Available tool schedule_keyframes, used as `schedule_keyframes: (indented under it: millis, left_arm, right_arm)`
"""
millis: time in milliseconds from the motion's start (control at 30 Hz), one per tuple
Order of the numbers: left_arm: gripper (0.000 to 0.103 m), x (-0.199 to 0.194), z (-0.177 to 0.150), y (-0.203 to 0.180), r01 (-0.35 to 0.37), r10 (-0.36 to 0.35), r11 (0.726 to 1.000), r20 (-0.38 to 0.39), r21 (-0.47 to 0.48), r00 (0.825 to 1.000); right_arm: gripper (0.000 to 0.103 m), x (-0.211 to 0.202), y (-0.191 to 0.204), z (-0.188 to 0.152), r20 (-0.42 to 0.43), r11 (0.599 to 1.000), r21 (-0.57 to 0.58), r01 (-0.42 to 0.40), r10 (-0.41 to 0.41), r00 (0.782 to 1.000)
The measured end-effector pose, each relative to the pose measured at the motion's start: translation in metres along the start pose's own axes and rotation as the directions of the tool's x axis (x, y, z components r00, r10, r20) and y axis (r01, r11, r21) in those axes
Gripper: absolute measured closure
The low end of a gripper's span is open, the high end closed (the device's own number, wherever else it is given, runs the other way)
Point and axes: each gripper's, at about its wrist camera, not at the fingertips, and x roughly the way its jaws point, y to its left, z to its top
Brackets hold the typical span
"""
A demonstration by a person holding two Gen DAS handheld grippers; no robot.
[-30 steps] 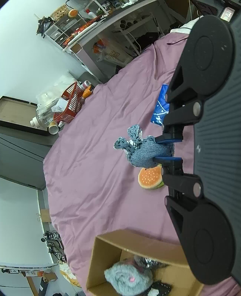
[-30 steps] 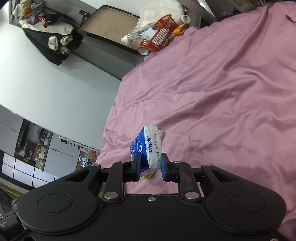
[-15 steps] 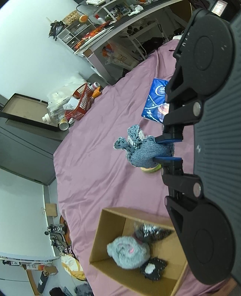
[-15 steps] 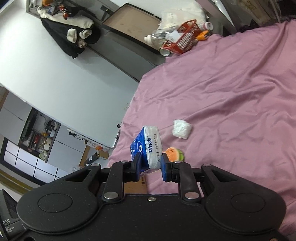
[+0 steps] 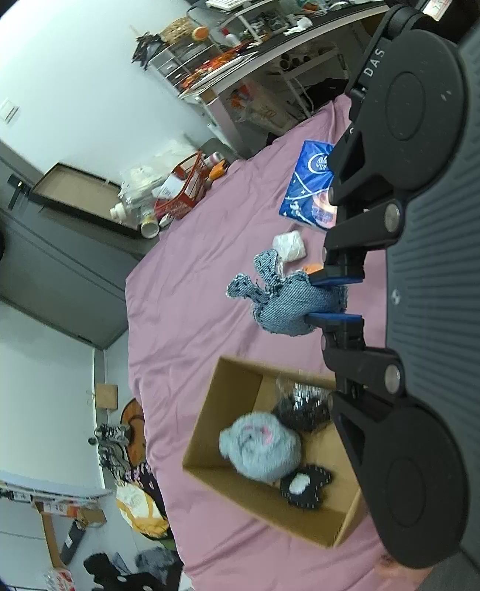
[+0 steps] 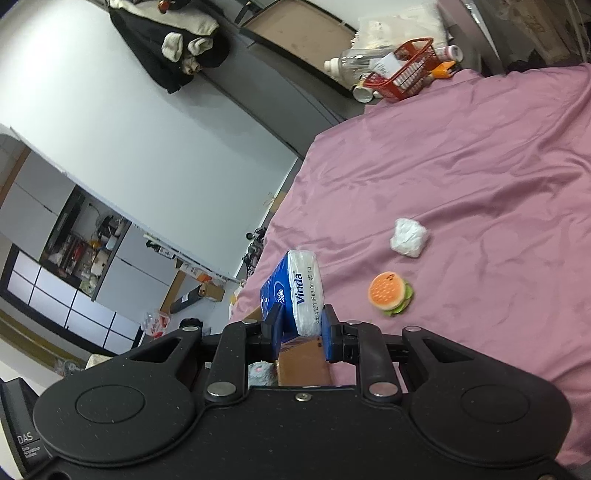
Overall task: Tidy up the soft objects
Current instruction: 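Carry the grey knit plush and tissue pack over the cardboard box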
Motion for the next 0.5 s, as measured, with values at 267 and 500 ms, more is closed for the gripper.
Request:
schedule_keyframes:
  millis: [267,500]
  left_arm:
    - [0.089,-0.009,0.008,0.043,-0.02,0.02,0.998,-0.001,-0.064,1.0]
    - [0.089,-0.01,0.012,0.073,-0.029,0.027,0.993,-0.024,-0.114,0.999]
  right_arm:
    - [0.082,0.014,0.026,-0.014,-0.028,0.999,-0.04,-0.001,0.0,1.0]
    - [0.082,0.029,0.049,-0.025,-0.053,0.998,-0.07,-0.004,0.001,0.999]
